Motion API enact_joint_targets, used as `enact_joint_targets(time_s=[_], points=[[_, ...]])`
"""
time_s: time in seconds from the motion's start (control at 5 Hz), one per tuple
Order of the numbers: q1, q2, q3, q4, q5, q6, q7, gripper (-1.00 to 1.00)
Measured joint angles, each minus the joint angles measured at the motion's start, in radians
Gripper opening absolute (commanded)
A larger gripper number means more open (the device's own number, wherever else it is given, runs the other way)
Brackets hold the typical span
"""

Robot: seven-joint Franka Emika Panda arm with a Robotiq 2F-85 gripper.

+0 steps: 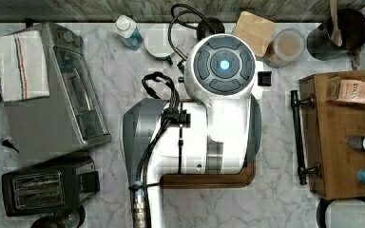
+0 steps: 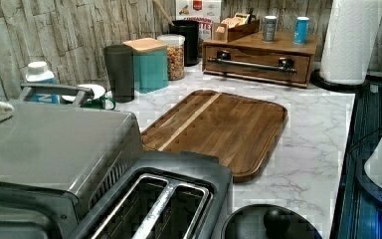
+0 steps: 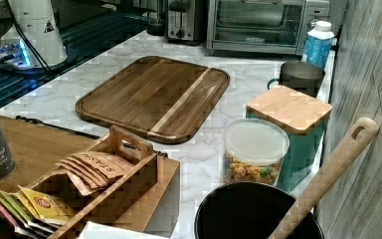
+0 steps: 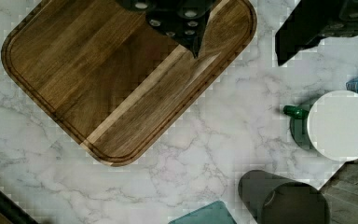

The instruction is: Open the drawer.

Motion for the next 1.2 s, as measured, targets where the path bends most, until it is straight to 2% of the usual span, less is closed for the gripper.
enact_joint_targets(time_s=[0.4, 0.6, 0.8, 1.0, 1.2], points=[[0.0, 0.008, 0.0, -0.006, 0.003, 0.011, 0.0, 1.0], [0.0, 0.003, 0.0, -0.047, 0.003, 0.065, -0.043, 1.0], [-0.112, -0.034, 0.102, -0.137, 0.003, 0.106, -0.255, 1.0], [-0.151, -0.098, 0.1, -0.244, -0.024, 0.11, -0.518, 1.0], [-0.153, -0.17, 0.041, -0.359, -0.026, 0.204, -0.772, 1.0]])
